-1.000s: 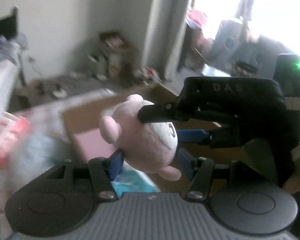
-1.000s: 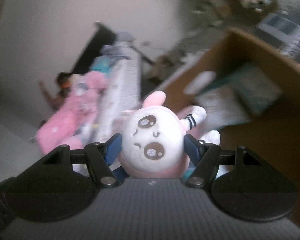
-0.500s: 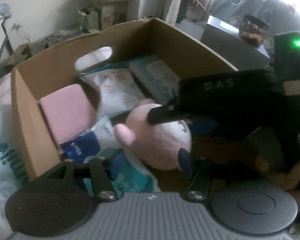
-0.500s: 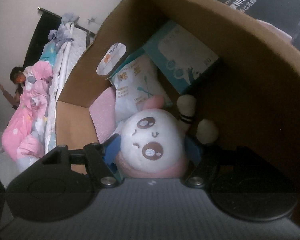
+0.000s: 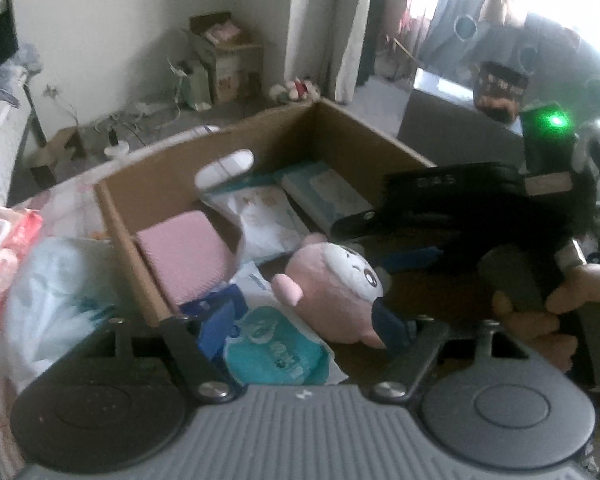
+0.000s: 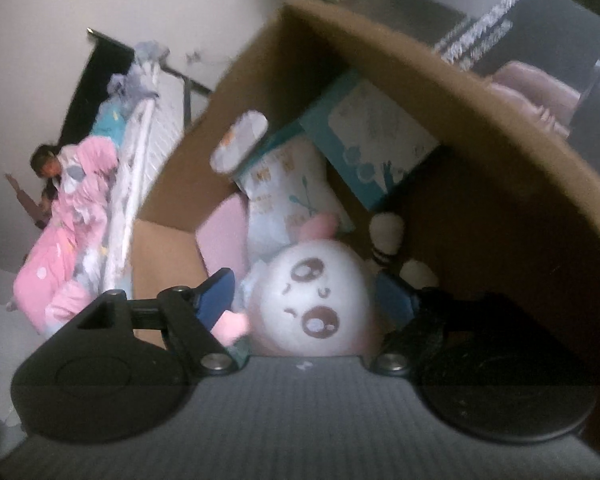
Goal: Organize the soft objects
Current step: 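Open the left gripper to release the plush toy and withdraw, then move the left gripper to the blue towel and close on its edge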
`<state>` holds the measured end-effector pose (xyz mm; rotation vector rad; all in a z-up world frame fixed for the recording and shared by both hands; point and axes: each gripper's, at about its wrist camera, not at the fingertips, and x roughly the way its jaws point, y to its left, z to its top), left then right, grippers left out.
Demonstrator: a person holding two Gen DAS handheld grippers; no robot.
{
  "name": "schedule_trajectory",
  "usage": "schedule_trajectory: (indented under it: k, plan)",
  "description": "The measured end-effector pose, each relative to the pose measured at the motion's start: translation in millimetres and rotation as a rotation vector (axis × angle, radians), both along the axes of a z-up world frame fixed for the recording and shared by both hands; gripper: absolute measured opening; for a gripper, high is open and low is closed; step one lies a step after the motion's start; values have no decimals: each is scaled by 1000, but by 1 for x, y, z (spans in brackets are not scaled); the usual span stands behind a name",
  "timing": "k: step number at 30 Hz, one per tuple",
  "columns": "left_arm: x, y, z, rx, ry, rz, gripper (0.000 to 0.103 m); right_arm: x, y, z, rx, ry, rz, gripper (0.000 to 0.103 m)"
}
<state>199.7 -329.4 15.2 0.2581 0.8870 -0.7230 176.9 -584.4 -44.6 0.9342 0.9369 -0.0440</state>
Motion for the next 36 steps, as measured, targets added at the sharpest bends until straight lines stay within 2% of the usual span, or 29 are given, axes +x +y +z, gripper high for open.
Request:
schedule_trajectory:
  k: [5, 8, 13, 18, 22, 26, 28, 31, 36]
  plan:
    - [-18, 56, 27, -101, -29, 94, 88, -31, 2, 31, 5, -124, -53, 79]
    - [-36, 98, 35, -131, -56, 148, 89, -57, 17, 51, 7, -213, -55, 79]
    - [-65, 171, 38, -107, -119, 268, 89, -83, 68, 78, 25, -320, 28, 79]
    - [-91, 243, 20, -11, -151, 404, 89, -82, 141, 92, 69, -382, 186, 79]
    - [-102, 295, 2, 13, -117, 519, 89, -67, 212, 84, 113, -357, 354, 79]
    - [-106, 330, -14, 3, -87, 623, 84, -46, 280, 55, 140, -265, 456, 78]
    - [-105, 341, -20, 3, -83, 643, 82, -38, 308, 37, 148, -214, 485, 76]
    - [-99, 353, -28, 13, -72, 673, 73, -27, 345, 13, 103, -137, 514, 70]
    - [-84, 366, -34, -6, -60, 716, 67, -9, 374, -18, 76, -58, 514, 59]
